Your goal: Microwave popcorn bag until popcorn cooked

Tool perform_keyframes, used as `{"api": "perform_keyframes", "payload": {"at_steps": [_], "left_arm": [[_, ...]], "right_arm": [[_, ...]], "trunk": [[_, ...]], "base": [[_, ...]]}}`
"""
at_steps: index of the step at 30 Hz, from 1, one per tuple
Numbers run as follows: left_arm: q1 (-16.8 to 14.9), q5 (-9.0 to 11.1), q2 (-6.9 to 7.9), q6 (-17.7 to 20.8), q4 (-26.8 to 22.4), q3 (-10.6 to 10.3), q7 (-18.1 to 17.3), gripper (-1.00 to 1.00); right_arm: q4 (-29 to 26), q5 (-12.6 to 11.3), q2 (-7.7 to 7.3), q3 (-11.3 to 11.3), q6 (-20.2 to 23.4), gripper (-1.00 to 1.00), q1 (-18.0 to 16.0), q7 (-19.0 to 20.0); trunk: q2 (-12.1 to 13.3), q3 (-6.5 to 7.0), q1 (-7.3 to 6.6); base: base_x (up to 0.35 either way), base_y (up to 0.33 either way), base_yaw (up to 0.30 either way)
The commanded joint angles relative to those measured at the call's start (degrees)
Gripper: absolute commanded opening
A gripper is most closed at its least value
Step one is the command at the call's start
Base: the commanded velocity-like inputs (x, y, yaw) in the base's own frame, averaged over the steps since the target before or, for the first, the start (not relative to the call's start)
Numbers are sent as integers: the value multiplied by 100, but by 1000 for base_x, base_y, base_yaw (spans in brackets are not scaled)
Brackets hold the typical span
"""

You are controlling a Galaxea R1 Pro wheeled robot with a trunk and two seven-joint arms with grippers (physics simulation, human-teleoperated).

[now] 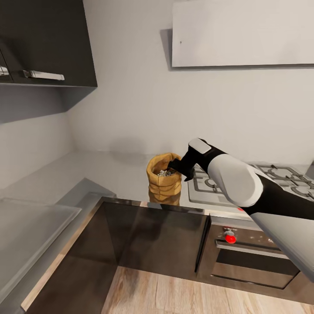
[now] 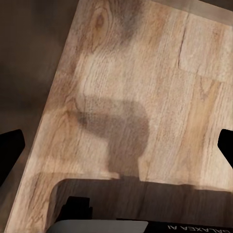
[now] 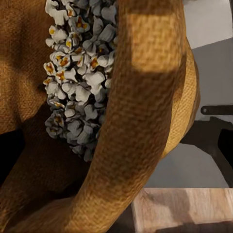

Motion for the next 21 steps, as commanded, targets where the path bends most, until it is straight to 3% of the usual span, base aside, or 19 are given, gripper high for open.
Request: {"api": "perform_keyframes", "payload": {"at_steps": [1, 21], "left_arm": [[-3, 2, -4, -17, 3, 24, -2, 100], [-3, 2, -3, -19, 3, 24, -2, 100]], "right_arm": [[-14, -58, 3, 4, 13, 100, 2, -41], [-14, -59, 3, 4, 100, 100, 165, 277]], "trunk": [[-3, -6, 0], [-3, -6, 0]], "base": [[0, 0, 0], [0, 0, 0]]}}
